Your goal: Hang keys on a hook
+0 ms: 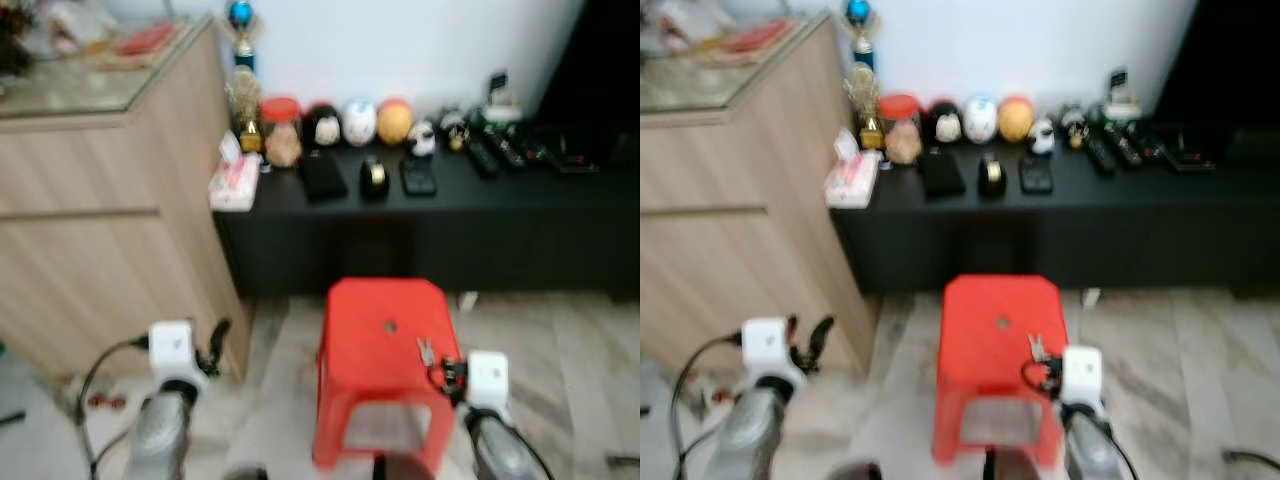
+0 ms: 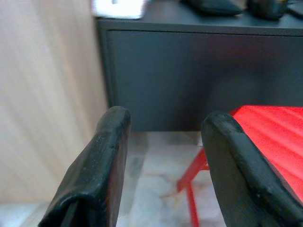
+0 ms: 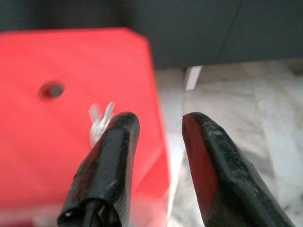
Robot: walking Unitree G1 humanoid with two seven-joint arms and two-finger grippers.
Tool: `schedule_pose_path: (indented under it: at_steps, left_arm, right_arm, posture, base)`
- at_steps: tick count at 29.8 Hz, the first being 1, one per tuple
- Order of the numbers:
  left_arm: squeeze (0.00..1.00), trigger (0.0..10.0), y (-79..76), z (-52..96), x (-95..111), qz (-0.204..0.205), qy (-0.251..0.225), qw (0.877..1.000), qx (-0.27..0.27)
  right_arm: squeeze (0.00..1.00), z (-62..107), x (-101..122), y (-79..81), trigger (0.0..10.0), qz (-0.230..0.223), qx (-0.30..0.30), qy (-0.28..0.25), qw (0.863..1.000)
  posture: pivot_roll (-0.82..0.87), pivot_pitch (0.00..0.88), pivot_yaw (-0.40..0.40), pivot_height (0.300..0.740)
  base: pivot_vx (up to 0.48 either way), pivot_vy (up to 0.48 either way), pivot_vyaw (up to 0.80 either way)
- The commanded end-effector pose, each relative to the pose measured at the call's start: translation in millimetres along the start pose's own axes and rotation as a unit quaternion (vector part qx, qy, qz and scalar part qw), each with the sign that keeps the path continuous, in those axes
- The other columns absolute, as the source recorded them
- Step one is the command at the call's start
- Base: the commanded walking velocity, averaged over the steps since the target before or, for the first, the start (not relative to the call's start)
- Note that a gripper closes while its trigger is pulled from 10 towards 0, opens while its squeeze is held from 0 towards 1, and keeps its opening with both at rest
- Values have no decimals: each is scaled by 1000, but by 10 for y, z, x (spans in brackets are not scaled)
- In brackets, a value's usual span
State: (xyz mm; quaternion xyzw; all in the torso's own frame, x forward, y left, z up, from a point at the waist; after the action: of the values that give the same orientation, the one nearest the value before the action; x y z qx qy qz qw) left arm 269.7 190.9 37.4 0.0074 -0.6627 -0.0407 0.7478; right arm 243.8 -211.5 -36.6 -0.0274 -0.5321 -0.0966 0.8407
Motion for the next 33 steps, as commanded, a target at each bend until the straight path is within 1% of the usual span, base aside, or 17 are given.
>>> schedule_pose_path:
  at_steps: [1, 4, 8, 11, 15, 16, 20, 24, 28, 33]
  left_arm:
    - [0, 10000, 140, 29, -3, -12, 4, 1000, 17]
    - [0, 10000, 145, 27, -2, -12, 4, 1000, 19]
    - [0, 10000, 153, 32, -12, -14, 6, 1000, 22]
    - [0, 10000, 153, 41, -25, -14, 9, 1000, 21]
    - [0, 10000, 158, 43, -31, -14, 11, 1000, 22]
    - [0, 10000, 158, 43, -31, -14, 11, 1000, 22]
    - [0, 10000, 160, 40, -34, -13, 11, 1000, 24]
    - [0, 10000, 151, 39, -32, -13, 11, 1000, 23]
    - [0, 10000, 148, 45, -35, -14, 12, 1000, 23]
    - [0, 10000, 157, 53, -37, -15, 13, 1000, 23]
  right_arm:
    - [0, -38, 50, 130, 10000, -9, 13, -7, 1000]
    - [0, -38, 43, 135, 10000, -8, 13, -5, 1000]
    - [0, -30, 5, 149, 10000, -7, 17, 7, 1000]
    - [0, -31, -24, 180, 10000, 4, 32, 21, 999]
    - [0, -50, -34, 165, 10000, 10, 26, 36, 999]
    - [0, -50, -34, 165, 10000, 10, 26, 36, 999]
    - [0, -97, 83, 152, 10000, 2, 23, 13, 1000]
    - [0, -126, 125, 178, 10000, 4, 28, 13, 999]
    - [0, -117, 99, 181, 10000, 7, 29, 19, 999]
    - [0, -103, 93, 203, 10000, 3, 38, 12, 999]
  posture:
    - [-101, 0, -17, 638]
    - [-100, 0, -17, 638]
    - [-99, 3, -17, 638]
    - [-98, 7, -16, 638]
    - [-98, 15, -15, 638]
    - [-98, 15, -15, 638]
    - [-97, 18, -16, 638]
    - [-97, 24, -15, 633]
    - [-94, 28, -14, 608]
    - [-93, 34, -11, 604]
  base:
    - [386, 0, 0]
    - [372, 0, 0]
    - [0, 0, 0]
    - [0, 0, 0]
    - [0, 0, 0]
    - [0, 0, 0]
    - [0, 0, 0]
    - [0, 0, 0]
    - [0, 0, 0]
    - [0, 0, 0]
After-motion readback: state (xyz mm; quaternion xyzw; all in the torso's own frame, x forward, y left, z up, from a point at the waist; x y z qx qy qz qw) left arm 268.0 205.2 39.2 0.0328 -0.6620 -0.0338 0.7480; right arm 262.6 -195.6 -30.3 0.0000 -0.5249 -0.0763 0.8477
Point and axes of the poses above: a point about 5 cm out from each wrist's last joint towards the gripper, its own z axis pointing back from the gripper into the wrist, its own x axis along the axis of the wrist's last joint, y = z × x, the point moved 1 cm from there along -z, pointing out of the wrist towards the gripper, and after that the axes turned 6 degrees about -z, right-handed, at the moved point
